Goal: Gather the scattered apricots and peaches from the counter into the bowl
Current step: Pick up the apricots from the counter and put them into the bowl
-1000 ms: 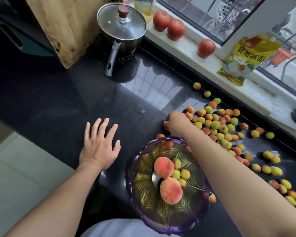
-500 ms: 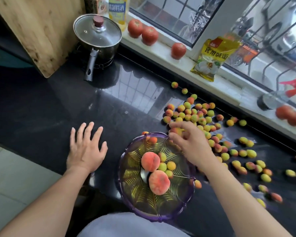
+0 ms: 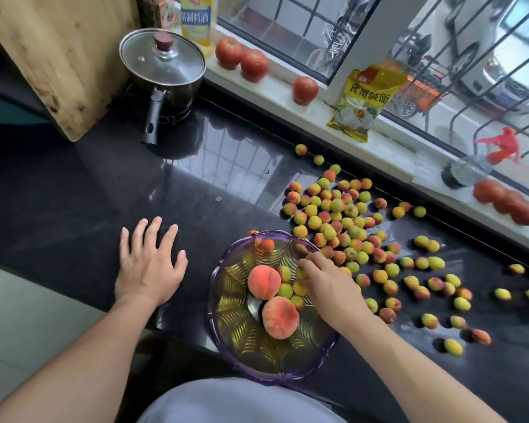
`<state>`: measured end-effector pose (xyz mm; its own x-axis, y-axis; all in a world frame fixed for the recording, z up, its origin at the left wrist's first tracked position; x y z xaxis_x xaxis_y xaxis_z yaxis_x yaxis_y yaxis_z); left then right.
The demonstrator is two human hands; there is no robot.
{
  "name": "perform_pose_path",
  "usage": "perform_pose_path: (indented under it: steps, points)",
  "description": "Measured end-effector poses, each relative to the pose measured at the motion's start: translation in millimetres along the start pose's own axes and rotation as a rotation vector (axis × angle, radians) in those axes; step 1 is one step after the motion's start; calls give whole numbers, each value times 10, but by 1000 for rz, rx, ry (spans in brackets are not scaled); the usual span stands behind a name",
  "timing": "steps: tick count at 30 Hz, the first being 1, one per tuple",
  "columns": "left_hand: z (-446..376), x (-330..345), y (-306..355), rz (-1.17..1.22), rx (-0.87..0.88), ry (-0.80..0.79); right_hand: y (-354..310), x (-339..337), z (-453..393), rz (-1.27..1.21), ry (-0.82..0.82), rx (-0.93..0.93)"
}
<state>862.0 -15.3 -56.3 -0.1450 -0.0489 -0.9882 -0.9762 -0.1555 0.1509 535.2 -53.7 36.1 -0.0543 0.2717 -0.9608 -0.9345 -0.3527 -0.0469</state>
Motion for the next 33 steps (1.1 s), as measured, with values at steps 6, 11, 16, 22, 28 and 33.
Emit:
perform_pose_path:
  steps: [6,11,16,22,28,33]
  points:
    - [-3,-25,-3,8,-4,6,-49,36,-225,176,-73,-109]
    - [-2,-27,-5,6,-10,-5,-26,63,-249,197,-109,-129]
    - [3,-29,4,5,-7,-3,-61,37,-243,203,-85,-135]
    - [0,-13,4,9,3,-2,-8,-107,-173,73,-79,-78]
    - [-21,14,-3,12,18,-3,17,-751,-640,-220,97,107]
    - [-30,35,-19,23,9,8,-365,-504,-1645,-163,-348,260]
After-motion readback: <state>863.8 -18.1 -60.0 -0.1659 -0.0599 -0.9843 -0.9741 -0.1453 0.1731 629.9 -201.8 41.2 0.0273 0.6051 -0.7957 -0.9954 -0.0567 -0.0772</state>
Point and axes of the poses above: each hand's wrist, its own z-axis away from the middle knuckle, its own x-axis out of the palm, y = z × x, the point moved 5 cm from there along -z, towards the middle knuckle, and after that the axes turned 6 degrees about x, right-handed, at the moved point
